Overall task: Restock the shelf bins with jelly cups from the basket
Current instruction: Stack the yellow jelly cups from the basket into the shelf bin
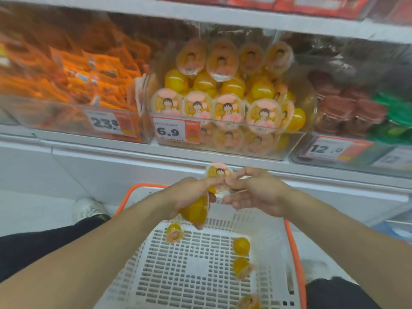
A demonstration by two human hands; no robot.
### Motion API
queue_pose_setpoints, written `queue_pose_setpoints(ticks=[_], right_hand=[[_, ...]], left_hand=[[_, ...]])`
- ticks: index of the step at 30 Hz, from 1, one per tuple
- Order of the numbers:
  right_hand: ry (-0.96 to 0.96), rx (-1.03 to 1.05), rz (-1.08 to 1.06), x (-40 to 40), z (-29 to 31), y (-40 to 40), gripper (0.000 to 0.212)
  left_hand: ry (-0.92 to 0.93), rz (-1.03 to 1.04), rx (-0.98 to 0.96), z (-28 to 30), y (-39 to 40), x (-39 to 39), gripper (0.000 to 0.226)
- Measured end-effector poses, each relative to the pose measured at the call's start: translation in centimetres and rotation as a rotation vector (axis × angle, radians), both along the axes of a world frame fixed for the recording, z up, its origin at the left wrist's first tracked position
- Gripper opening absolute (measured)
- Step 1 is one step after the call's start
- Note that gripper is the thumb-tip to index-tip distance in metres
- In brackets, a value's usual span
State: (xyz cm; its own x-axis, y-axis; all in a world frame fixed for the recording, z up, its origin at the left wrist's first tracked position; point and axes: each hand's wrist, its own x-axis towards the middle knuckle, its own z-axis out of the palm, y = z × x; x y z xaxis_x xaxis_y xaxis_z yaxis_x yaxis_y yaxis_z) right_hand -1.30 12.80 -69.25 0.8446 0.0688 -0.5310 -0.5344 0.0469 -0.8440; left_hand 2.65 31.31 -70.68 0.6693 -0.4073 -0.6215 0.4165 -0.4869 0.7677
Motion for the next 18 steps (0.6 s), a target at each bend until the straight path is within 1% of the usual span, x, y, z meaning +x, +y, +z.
queue_pose_setpoints(ticks=[1, 3, 4, 6, 8, 10, 13, 14, 16, 18], right_hand=[[-0.019, -0.079, 0.055, 0.1, 1.9, -0.6, 0.018], [-0.093, -0.25, 0.169, 0.2, 5.5, -1.4, 0.014], [-0.142, -0.312, 0.202, 0.1, 7.0, -1.7, 0.015], [-0.258, -0.395, 0.209, 0.0, 9.4, -1.7, 0.017], [-0.411, -0.518, 0.193, 0.1, 11.2, -1.3, 0.017], [-0.538, -0.646, 0.156, 0.6, 12.8, -1.1, 0.019], [-0.655, -0.753, 0.005, 2.5, 14.2, -1.7, 0.02], [-0.683, -0.773, -0.069, 3.4, 14.3, -2.1, 0.02], [-0.725, -0.823, -0.224, 5.5, 14.1, -3.0, 0.019], [-0.747, -0.896, -0.324, 7.5, 13.9, -3.7, 0.019]], left_hand=[[-0.06, 0.024, -0.019, 1.0, -0.1, -0.1, 0.061], [-0.202, -0.006, -0.045, 2.9, 0.0, -0.4, 0.052], [-0.269, -0.032, -0.067, 3.9, 0.1, -0.5, 0.048], [-0.349, -0.045, -0.146, 5.7, 0.1, -0.5, 0.039], [-0.405, -0.014, -0.203, 7.2, -0.1, -0.4, 0.037], [-0.413, 0.063, -0.276, 8.3, -0.6, 0.1, 0.042], [-0.377, 0.277, -0.397, 8.7, -1.4, 1.0, 0.049], [-0.344, 0.339, -0.431, 8.7, -1.6, 1.1, 0.045], [-0.281, 0.412, -0.521, 8.4, -2.2, 1.4, 0.03], [-0.209, 0.466, -0.611, 8.2, -2.6, 1.6, 0.017]])
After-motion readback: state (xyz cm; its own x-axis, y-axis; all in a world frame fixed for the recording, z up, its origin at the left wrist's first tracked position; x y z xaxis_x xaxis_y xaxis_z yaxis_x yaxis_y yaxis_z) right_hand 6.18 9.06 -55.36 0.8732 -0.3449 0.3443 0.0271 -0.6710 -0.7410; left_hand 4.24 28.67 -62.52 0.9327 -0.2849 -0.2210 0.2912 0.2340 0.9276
